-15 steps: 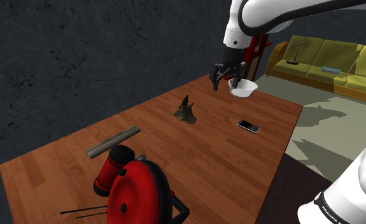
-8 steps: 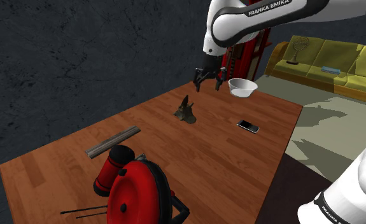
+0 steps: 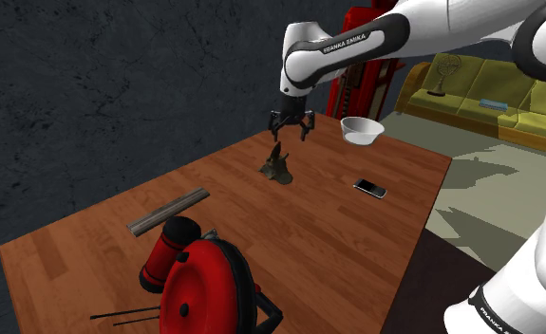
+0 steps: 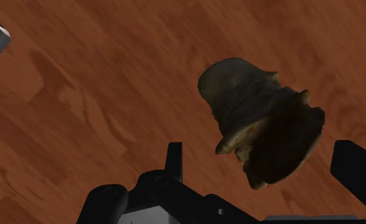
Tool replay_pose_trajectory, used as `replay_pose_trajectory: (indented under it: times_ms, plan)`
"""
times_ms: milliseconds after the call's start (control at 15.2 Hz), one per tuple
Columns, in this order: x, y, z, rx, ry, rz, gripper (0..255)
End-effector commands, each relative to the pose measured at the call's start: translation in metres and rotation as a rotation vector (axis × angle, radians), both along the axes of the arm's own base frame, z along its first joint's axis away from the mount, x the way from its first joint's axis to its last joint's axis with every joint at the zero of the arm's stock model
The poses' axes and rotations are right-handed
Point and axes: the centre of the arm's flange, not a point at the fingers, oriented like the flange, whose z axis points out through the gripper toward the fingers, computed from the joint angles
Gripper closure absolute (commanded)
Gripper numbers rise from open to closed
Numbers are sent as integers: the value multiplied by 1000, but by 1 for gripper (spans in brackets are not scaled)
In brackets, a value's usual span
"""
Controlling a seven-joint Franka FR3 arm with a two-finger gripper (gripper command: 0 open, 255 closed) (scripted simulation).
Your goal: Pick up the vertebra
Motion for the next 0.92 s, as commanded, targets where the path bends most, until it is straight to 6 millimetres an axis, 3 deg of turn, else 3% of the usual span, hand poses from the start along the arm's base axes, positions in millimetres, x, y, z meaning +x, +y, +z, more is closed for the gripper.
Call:
replay_pose_trajectory:
  times_ms: [0,330,858]
  plan:
    - [24,-1,-15,-3,1,-32,0]
    - [79,-9,-49,-8,3,-107,0]
    - [79,-9,-89,-8,3,-107,0]
